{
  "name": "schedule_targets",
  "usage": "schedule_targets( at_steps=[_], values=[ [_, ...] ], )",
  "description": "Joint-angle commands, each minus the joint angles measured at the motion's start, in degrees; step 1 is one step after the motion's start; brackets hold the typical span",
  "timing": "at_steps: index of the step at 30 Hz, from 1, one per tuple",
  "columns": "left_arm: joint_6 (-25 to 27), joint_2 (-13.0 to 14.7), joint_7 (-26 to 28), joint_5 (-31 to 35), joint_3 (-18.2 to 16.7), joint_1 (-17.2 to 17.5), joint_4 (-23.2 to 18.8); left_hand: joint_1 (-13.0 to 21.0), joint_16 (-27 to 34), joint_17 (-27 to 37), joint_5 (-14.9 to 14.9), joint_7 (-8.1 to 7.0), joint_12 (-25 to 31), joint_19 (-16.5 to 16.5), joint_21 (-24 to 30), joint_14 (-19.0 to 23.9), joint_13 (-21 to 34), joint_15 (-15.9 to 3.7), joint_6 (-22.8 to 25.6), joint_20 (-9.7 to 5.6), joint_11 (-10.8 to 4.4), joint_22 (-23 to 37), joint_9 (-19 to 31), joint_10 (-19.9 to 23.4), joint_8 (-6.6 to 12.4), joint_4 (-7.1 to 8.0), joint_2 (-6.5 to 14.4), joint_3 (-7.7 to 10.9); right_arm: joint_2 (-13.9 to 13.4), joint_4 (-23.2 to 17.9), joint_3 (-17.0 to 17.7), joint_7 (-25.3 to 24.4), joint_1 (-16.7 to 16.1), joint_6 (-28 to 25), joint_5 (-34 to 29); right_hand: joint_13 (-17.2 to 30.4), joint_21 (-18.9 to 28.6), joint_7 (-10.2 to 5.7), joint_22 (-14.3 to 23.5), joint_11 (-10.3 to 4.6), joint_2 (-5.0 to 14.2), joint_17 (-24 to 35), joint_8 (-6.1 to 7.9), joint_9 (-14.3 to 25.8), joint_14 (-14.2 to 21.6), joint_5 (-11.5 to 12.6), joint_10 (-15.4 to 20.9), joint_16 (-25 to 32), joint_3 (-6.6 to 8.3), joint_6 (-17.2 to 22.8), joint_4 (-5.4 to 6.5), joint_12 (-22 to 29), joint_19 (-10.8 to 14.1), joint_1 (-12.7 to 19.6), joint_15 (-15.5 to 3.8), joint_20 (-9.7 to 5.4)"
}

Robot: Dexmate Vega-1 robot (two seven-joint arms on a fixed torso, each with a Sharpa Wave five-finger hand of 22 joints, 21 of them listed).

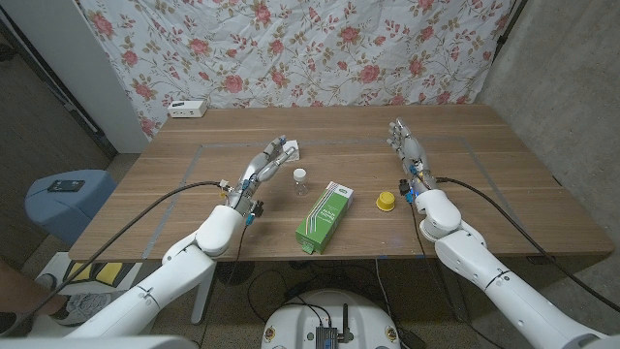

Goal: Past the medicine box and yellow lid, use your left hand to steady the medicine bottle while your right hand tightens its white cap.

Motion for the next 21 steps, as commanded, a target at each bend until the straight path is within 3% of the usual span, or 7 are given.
schedule_targets(
  at_steps=[1,10,21],
  values=[
    [-0.70,-1.41,0.09,-1.56,-0.70,-0.17,0.28,-0.82,0.42,0.31,-0.23,0.20,0.07,0.51,0.27,0.21,0.04,0.46,0.19,0.02,-0.01,0.28,0.23,0.50,-0.02,1.14,1.29,0.08,-0.48,1.16,0.59,2.66,1.37,0.08,2.31,0.14,0.27,-0.29,0.07,-0.75,0.36,0.10,0.00,0.07,0.23,0.59,0.44,0.05,0.36,-0.39,0.38,0.39,0.09,-0.18,-0.66,-0.66],
    [-0.06,-3.68,3.37,-2.14,-1.46,1.42,-1.04,-3.86,0.48,0.40,-0.14,0.32,0.08,1.16,0.36,0.58,0.05,0.55,0.48,0.02,0.10,0.35,0.24,0.99,-0.05,3.68,2.66,-0.17,-0.93,3.30,1.19,5.97,2.78,0.19,5.43,0.11,0.22,-0.37,0.06,-1.17,0.44,0.07,-0.16,0.04,-0.01,0.68,0.07,0.00,0.45,-1.42,0.40,0.27,-0.12,-0.25,-0.95,-1.04],
    [-3.00,-7.20,1.86,-5.69,-0.50,-0.75,4.20,-5.16,0.46,0.36,-0.02,0.46,0.04,1.88,0.47,0.82,0.04,0.52,0.74,0.32,0.09,0.34,0.22,1.17,-0.05,4.72,2.97,-0.02,-1.68,3.49,1.70,7.81,3.53,-1.02,8.00,0.09,0.16,-0.59,0.06,-1.06,0.38,0.07,-0.47,0.01,-0.57,0.78,-1.00,-0.09,0.42,-3.42,0.52,-0.01,-0.48,-0.55,-0.94,-1.04]
  ],
)
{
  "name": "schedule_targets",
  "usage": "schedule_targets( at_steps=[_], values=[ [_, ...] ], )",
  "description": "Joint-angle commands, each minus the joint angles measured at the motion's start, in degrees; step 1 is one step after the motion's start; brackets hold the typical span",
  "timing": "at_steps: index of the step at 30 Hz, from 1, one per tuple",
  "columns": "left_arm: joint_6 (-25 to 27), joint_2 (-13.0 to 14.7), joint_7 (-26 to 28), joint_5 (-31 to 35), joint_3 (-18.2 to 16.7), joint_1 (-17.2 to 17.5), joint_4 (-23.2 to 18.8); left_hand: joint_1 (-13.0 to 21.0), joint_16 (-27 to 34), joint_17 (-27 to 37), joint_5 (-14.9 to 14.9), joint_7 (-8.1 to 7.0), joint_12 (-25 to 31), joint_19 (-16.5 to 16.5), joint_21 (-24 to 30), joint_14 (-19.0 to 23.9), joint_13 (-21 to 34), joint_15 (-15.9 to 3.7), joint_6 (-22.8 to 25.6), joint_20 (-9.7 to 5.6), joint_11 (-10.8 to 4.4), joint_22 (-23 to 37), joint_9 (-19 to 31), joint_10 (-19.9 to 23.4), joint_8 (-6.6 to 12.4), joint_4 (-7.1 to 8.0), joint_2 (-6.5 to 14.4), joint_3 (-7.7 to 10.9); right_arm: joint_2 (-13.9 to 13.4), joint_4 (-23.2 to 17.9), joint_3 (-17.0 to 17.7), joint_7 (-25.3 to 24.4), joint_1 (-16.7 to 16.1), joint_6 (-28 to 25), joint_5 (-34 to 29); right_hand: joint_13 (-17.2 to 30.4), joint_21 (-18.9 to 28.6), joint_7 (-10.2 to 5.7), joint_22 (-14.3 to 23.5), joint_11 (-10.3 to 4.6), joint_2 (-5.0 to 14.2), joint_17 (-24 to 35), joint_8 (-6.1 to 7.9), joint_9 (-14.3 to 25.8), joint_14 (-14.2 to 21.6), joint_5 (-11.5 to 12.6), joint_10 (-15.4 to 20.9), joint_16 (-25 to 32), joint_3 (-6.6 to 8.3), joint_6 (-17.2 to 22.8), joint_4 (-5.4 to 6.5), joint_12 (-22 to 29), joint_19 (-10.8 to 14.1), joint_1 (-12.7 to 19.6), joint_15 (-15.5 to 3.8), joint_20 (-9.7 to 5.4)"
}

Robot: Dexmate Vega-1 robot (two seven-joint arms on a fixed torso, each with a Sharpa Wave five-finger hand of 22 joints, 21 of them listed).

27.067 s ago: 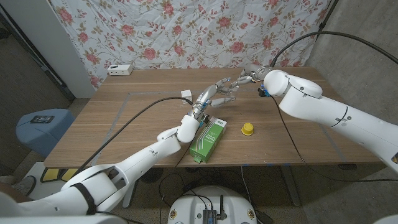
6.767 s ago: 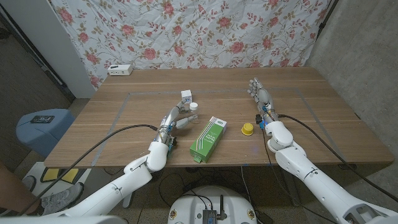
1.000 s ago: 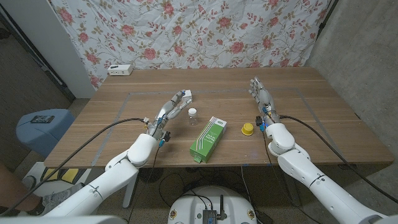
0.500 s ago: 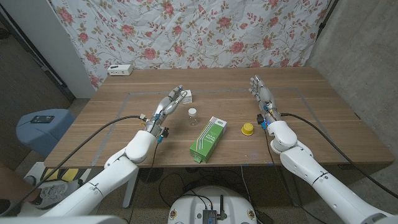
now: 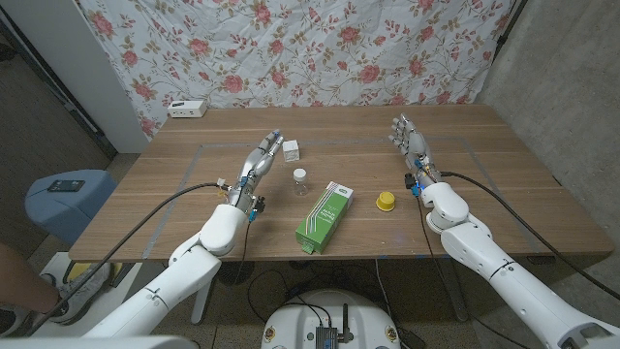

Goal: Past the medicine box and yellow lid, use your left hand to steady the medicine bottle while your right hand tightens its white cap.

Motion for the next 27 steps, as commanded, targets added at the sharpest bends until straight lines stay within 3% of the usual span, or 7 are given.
schedule_targets(
  at_steps=[1,11,27],
  values=[
    [-2.19,-3.70,-0.54,-3.55,0.62,-1.74,4.40,-0.74,0.44,0.09,0.22,0.30,0.02,0.68,0.23,0.34,0.04,0.15,0.53,-0.06,0.27,0.05,0.22,0.65,-0.06,0.51,-0.12,0.26,-0.82,0.85,0.58,2.80,1.08,-0.99,3.13,0.08,0.16,-0.25,0.21,0.06,0.19,0.21,-0.32,0.00,-0.31,0.36,-0.84,-0.11,0.17,-1.68,0.30,-0.01,-0.30,-0.45,0.01,-0.79],
    [-3.48,-5.52,-0.80,-6.39,0.37,-2.73,7.32,-1.43,0.35,0.06,0.34,0.66,-0.10,0.71,0.12,0.30,0.04,0.36,0.66,-0.04,0.48,0.04,0.21,0.50,-0.08,0.97,0.00,0.51,-0.02,3.29,0.09,4.25,2.90,-1.46,4.57,0.03,0.09,-0.44,0.21,-0.84,0.20,0.23,-0.26,-0.06,-1.29,0.50,-3.18,-0.23,0.13,-4.16,0.53,-0.49,-0.86,-0.87,-0.17,-0.88],
    [-1.71,-5.13,0.32,-7.75,-0.67,-2.84,8.52,-2.29,0.35,0.01,0.51,0.80,-0.13,0.78,0.00,0.57,0.03,0.22,0.77,-0.12,0.48,0.03,0.19,0.65,-0.12,1.35,0.02,1.00,2.44,8.11,-0.46,3.73,4.14,0.43,4.76,-0.01,0.30,0.00,0.20,-0.71,0.32,0.19,0.35,-0.09,-0.98,0.61,-2.85,0.04,0.24,-3.66,0.61,0.02,-0.56,-0.97,-0.42,-1.28]
  ],
)
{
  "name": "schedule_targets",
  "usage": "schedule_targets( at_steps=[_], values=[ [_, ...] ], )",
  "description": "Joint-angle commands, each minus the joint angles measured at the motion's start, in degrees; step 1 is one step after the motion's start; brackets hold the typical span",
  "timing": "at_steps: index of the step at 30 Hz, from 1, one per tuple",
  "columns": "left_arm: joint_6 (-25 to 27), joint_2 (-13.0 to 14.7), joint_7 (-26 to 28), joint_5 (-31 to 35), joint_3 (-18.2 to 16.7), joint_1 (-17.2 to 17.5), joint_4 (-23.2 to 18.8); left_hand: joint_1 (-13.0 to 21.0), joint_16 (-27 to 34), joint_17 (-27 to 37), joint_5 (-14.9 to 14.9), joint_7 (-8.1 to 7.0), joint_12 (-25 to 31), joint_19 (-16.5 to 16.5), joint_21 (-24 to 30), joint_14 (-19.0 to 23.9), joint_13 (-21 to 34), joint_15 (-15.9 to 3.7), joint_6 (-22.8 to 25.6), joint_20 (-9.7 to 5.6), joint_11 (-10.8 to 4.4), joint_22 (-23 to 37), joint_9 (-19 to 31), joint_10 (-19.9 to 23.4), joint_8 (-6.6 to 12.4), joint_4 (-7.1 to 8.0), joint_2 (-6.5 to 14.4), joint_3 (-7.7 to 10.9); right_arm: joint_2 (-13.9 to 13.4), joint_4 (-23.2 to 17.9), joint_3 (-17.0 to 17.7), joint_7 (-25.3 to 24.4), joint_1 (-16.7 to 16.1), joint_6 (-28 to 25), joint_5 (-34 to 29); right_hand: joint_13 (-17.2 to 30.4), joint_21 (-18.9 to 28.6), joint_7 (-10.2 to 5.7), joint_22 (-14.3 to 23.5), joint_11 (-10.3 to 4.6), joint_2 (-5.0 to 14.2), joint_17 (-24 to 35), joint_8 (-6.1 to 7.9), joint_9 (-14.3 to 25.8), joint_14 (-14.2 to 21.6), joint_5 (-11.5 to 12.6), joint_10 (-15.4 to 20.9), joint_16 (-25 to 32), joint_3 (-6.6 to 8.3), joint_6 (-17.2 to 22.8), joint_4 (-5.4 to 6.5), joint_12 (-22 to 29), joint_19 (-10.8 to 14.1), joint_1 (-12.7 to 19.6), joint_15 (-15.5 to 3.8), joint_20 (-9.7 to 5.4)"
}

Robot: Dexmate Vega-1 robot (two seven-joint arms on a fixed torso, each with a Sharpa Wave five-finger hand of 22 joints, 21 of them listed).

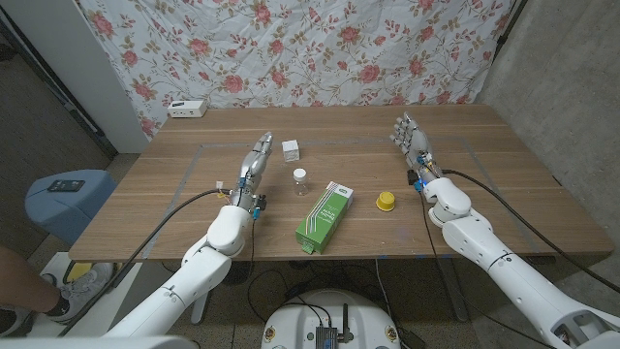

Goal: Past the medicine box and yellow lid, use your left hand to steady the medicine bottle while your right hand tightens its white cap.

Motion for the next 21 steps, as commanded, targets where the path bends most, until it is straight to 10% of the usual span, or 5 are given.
schedule_targets(
  at_steps=[1,21],
  values=[
    [1.22,-0.08,0.22,-1.44,-0.54,-0.61,1.60,-0.46,0.35,0.16,0.26,0.23,-0.11,0.47,-0.01,0.55,0.02,0.19,0.16,0.20,0.18,0.18,0.19,0.36,-0.12,0.50,0.07,0.15,1.37,3.18,-0.52,0.41,1.15,0.68,0.66,0.12,0.30,0.18,0.18,0.13,-0.21,0.19,0.32,0.17,0.19,0.16,0.18,0.04,0.15,0.40,0.21,0.48,0.35,0.01,-0.26,-1.38],
    [3.09,1.73,-2.16,-4.72,-1.13,-1.53,3.49,-1.31,0.31,0.11,0.45,0.22,-0.16,0.54,-0.13,0.74,0.02,0.11,0.47,-0.08,-0.15,0.16,0.17,0.48,-0.10,0.61,-0.02,0.81,4.54,11.11,-1.79,3.77,5.58,2.86,1.57,0.10,0.32,0.32,0.18,-0.01,-0.26,0.16,0.51,0.16,0.32,0.21,0.19,0.13,0.20,0.68,0.24,0.60,0.40,-0.08,-0.39,-1.41]
  ],
)
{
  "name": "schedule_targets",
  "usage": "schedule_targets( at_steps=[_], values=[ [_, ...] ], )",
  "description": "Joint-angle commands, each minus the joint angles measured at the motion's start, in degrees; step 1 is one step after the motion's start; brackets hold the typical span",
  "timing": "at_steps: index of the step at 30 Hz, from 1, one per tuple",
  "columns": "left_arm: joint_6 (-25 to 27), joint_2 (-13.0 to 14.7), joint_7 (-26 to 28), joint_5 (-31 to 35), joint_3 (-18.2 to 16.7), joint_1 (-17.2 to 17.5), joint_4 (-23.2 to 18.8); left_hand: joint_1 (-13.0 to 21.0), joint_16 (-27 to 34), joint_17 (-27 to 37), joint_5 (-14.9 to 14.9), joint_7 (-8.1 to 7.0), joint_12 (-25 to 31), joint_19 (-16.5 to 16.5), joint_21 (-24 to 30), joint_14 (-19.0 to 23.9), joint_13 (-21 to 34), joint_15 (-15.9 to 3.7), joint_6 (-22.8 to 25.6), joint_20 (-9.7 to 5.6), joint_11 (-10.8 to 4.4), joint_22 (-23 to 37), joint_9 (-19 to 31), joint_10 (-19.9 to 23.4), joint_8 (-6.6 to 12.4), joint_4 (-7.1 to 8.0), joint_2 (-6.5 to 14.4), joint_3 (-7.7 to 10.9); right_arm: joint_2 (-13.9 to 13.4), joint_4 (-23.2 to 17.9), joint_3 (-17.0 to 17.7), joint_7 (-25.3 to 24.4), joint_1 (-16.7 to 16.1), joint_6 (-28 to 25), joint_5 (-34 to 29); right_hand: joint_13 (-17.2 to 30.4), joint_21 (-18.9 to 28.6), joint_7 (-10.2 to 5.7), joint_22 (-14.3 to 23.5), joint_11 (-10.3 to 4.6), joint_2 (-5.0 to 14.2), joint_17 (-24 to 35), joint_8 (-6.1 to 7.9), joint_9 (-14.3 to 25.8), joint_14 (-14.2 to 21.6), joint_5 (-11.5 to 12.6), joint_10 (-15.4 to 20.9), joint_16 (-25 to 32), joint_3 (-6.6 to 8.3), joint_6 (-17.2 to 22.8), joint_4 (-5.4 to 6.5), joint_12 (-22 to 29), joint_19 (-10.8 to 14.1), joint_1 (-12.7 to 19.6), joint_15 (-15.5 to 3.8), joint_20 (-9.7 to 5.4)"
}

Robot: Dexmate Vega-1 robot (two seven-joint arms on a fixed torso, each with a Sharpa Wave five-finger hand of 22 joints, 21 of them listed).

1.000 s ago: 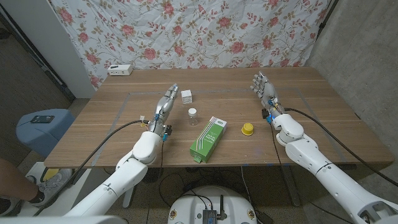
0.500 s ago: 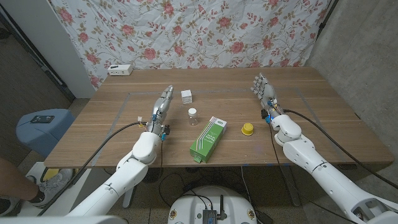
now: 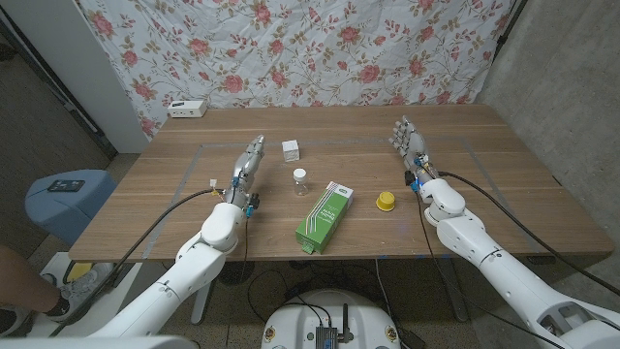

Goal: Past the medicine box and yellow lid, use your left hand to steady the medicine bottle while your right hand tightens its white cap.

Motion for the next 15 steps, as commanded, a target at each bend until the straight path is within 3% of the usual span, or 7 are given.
schedule_targets(
  at_steps=[1,8,15],
  values=[
    [-0.20,0.45,-1.63,-2.24,-0.29,-0.49,2.31,-0.37,0.31,0.10,0.16,0.21,-0.15,0.56,-0.13,0.49,0.02,-0.20,0.54,-0.09,-0.19,0.15,0.17,0.51,-0.08,0.14,-0.10,0.37,2.41,5.85,-0.79,2.54,3.08,2.14,0.70,0.09,0.31,0.00,0.17,-0.02,-0.26,0.15,0.31,0.19,0.33,0.21,0.21,0.14,0.20,0.36,0.25,0.34,0.39,-0.10,-0.47,-1.39],
    [-1.75,0.86,-4.87,-4.28,-0.16,-1.18,4.39,-0.62,0.23,0.08,0.21,-0.08,-0.22,0.85,-0.08,0.41,0.01,-0.41,0.67,-0.31,-0.57,0.14,0.16,0.41,-0.08,0.11,-0.16,0.60,3.96,9.23,-0.89,3.24,4.26,4.65,0.58,0.09,0.32,-0.02,0.17,-0.10,-0.24,0.16,0.42,0.19,0.40,0.22,0.34,0.19,0.20,0.64,0.32,0.42,0.41,-0.20,-0.65,-1.45],
    [-2.88,0.46,-5.68,-4.53,0.24,-1.88,6.00,-0.83,0.20,0.06,0.26,-0.44,-0.25,1.06,-0.08,0.42,0.01,-0.76,0.61,-0.44,-0.96,0.12,0.16,0.39,-0.14,0.04,-0.19,0.89,4.07,9.41,-0.70,3.07,3.67,5.10,0.85,0.09,0.43,-0.10,0.16,-0.12,-0.24,0.15,0.49,0.19,0.63,0.22,0.49,0.27,0.21,0.89,0.35,0.49,0.72,-0.25,-0.70,-1.52]
  ],
)
